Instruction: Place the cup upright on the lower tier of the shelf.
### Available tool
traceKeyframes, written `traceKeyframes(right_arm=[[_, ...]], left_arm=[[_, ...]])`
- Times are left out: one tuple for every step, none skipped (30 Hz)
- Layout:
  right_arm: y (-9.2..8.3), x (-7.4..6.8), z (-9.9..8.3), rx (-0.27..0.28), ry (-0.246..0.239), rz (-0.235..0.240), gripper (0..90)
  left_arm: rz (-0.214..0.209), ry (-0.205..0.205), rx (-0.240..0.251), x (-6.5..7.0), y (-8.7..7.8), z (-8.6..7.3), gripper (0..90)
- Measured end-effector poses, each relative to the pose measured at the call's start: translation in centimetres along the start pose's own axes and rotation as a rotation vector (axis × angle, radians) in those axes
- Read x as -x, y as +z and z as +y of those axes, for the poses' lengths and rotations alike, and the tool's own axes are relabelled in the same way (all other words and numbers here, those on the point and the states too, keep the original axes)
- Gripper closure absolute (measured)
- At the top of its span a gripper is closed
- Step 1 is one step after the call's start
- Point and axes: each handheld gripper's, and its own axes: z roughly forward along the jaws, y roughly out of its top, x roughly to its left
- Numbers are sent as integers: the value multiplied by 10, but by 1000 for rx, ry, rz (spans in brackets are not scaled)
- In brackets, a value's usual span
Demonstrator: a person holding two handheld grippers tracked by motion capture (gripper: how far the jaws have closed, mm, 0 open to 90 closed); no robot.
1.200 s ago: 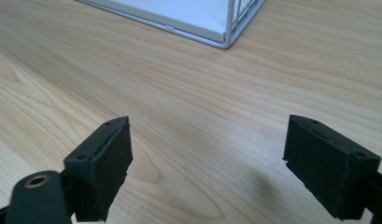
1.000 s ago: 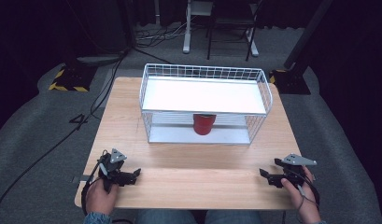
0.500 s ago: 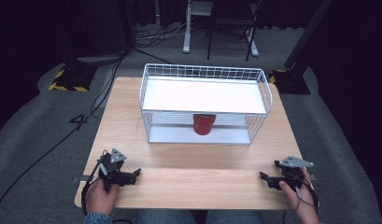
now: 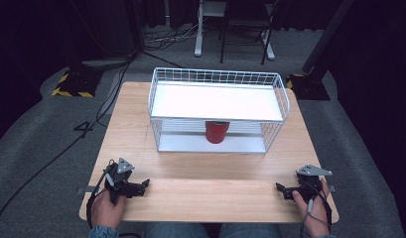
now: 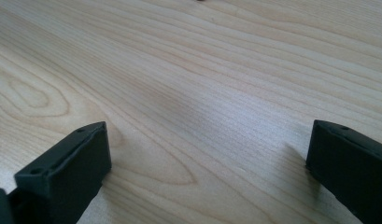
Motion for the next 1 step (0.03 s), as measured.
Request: traceKeyframes(right_arm=[[0, 0, 0, 0, 0, 0, 1]], left_arm=[[0, 0, 0, 0, 0, 0, 0]])
